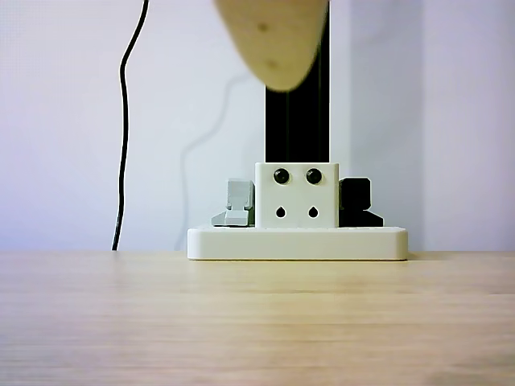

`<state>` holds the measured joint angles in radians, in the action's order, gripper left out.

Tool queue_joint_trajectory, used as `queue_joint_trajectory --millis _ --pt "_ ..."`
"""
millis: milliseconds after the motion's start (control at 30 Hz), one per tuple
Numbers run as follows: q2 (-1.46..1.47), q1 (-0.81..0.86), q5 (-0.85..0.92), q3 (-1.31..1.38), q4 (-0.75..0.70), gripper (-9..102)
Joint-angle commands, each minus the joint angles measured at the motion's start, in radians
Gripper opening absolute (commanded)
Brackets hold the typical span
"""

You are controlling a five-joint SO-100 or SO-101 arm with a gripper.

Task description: Grasp a peg and put it in the crate.

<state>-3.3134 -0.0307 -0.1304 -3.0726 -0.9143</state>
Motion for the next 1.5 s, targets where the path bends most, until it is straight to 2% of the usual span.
queue_joint_trajectory --millis 0,133,233,400,667,833,1100,1467 --pt "0.028 -0.002 0.002 0.031 0.012 -1" --pt "0.238 -0.028 0.012 0.098 0.060 0" --pt "0.431 -0.066 0.098 0.163 0.117 0" --pt "0.695 -0.124 0.425 0.272 0.198 0" --pt "0.928 -0.206 1.035 0.538 0.212 -1" --pt "1.088 -0.302 1.287 0.680 0.210 -1" --pt "1.384 -0.377 1.339 0.925 0.160 0" --pt "1.746 -0.466 1.339 1.479 -0.149 0"
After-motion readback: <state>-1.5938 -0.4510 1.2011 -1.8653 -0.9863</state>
